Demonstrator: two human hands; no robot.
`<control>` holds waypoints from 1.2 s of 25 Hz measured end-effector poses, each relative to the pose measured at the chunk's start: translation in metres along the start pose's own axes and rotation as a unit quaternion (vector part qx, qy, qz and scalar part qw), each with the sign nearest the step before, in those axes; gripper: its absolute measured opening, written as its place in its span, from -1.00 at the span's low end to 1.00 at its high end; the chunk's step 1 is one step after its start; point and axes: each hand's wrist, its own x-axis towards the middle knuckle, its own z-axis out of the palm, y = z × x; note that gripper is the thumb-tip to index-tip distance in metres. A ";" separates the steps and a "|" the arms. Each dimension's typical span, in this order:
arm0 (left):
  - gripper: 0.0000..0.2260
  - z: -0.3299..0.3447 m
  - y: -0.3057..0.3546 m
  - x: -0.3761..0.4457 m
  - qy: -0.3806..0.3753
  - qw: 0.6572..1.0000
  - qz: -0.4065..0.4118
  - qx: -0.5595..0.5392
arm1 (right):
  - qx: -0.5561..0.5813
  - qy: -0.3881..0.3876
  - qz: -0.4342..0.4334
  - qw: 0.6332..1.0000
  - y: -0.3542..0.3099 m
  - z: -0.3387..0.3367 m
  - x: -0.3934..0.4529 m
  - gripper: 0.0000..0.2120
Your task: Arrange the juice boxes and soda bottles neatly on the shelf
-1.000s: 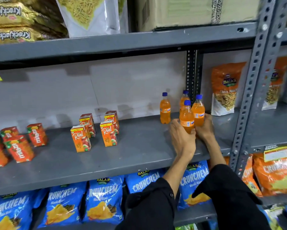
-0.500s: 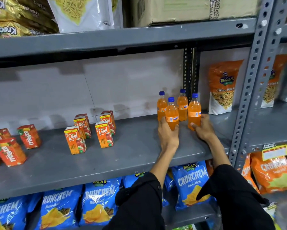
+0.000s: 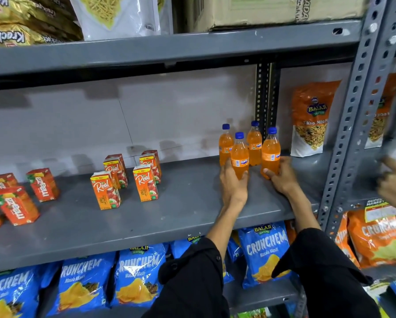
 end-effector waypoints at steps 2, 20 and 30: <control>-0.50 0.000 0.000 0.002 0.003 1.000 -0.001 -0.008 | -0.009 0.012 0.002 1.000 -0.001 -0.001 -0.001 -0.43; -0.49 -0.082 -0.023 -0.024 -0.093 0.995 -0.003 0.043 | -0.235 0.166 -0.030 0.957 -0.027 0.039 -0.101 -0.63; -0.52 -0.343 -0.087 -0.083 0.032 0.882 0.309 0.354 | -0.184 0.075 -0.298 0.934 -0.161 0.213 -0.269 -0.50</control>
